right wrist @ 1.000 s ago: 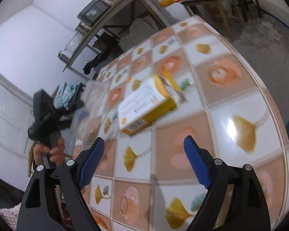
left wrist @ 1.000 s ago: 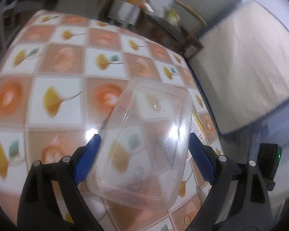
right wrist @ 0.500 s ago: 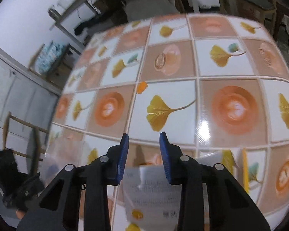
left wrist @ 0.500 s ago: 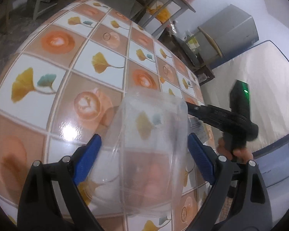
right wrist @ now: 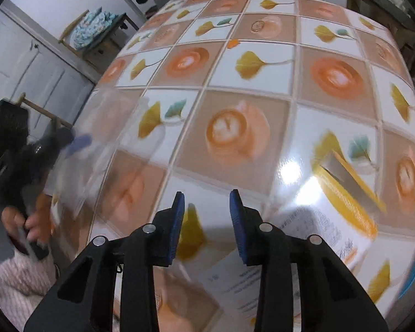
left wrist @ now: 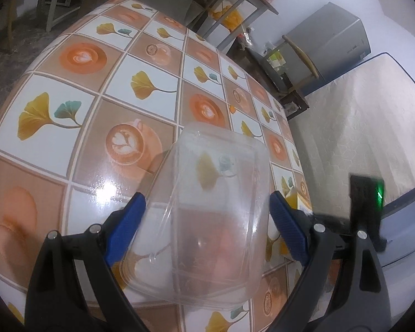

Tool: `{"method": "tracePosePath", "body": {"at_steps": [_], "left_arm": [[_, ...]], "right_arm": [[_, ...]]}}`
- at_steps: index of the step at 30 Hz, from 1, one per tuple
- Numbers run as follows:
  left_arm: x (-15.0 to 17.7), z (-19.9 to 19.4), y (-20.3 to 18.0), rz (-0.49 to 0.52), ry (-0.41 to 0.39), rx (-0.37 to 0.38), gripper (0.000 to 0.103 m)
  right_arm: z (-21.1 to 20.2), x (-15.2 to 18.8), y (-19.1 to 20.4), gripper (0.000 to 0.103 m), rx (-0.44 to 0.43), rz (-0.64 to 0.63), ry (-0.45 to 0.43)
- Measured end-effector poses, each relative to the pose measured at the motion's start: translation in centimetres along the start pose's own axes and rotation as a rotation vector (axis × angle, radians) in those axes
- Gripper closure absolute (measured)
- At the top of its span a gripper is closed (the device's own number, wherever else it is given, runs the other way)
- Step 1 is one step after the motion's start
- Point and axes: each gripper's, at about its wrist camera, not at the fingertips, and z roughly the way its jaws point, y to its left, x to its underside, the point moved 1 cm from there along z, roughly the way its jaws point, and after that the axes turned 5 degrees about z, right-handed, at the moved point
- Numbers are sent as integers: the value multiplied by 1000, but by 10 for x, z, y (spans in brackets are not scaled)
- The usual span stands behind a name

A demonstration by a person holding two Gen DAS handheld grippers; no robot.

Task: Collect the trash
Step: 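Grasp the clear plastic lid with the left tool while the right tool grasps the yellow medicine box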

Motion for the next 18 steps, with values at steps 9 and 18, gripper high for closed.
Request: {"method": "tracePosePath", "body": {"at_steps": [9, 18], "left_arm": [[4, -2, -1, 29, 0, -12, 16], [16, -1, -11, 40, 26, 8, 16]], "right_arm": [[-86, 69, -28, 16, 117, 194, -338], [-26, 64, -43, 15, 176, 330, -247]]}}
